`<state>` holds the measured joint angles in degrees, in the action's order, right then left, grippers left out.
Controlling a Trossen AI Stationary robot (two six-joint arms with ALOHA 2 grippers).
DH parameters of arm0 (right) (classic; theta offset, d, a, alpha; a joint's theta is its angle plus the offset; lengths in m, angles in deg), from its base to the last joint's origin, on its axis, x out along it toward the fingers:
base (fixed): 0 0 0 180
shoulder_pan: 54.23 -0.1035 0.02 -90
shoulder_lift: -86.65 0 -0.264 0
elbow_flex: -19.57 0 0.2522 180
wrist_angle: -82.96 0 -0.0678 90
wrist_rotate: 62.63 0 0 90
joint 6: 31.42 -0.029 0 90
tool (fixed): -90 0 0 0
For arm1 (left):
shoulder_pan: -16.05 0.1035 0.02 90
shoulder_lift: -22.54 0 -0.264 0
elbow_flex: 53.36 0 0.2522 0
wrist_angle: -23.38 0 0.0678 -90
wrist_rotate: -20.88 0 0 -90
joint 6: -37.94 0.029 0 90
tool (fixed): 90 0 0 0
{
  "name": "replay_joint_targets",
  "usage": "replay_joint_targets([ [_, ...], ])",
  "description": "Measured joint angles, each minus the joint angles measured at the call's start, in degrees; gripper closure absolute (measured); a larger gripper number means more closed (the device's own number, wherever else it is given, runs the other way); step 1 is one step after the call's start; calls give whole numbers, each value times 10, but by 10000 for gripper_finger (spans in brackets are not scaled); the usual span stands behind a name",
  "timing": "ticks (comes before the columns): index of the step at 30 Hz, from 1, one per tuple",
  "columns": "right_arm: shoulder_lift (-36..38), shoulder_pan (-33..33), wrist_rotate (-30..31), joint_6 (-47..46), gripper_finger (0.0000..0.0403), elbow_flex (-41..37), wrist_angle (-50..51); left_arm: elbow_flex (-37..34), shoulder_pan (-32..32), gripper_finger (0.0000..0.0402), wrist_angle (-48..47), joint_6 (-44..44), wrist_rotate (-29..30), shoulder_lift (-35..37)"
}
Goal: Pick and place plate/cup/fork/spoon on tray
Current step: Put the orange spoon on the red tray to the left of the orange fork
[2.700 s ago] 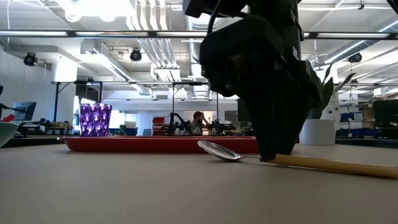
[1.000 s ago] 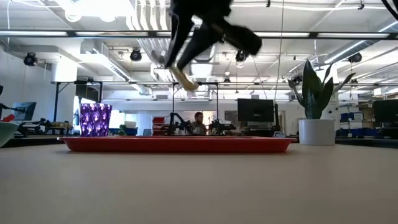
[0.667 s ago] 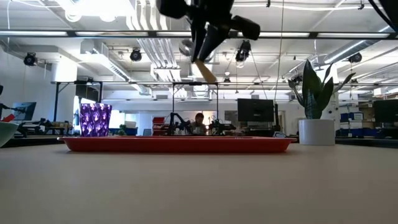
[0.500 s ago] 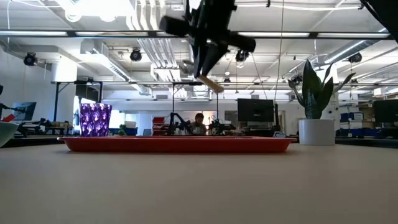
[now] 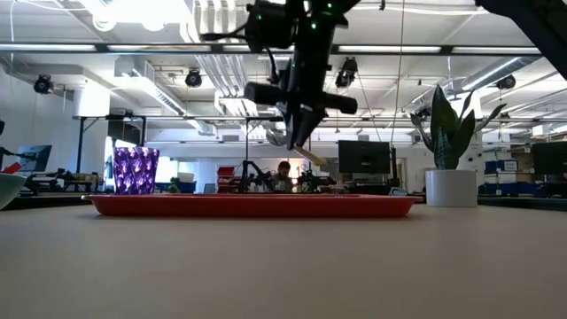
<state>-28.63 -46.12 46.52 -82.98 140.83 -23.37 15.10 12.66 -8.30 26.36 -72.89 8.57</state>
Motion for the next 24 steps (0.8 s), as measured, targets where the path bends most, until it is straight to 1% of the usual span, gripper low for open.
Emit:
replay_joint_targets([
  [6, 8, 34, -46, 15, 378, -54, -45, 0, 0, 242, -9, -1, 0, 7],
  [10, 29, 45, -61, 16, 378, -97, -87, 0, 0, 242, -9, -1, 0, 11],
  [14, 67, 55, -64, 8, 378, -156, -116, 0, 0, 242, -8, -1, 0, 14],
  [19, 123, 63, -73, -14, 378, -249, -205, 0, 0, 242, -8, 0, 0, 17],
  [21, 138, 62, -74, -18, 378, -283, -252, 0, 0, 242, -8, 0, 0, 17],
  [24, 154, 62, -77, -38, 378, -327, -292, 0, 0, 242, -8, 0, 0, 17],
])
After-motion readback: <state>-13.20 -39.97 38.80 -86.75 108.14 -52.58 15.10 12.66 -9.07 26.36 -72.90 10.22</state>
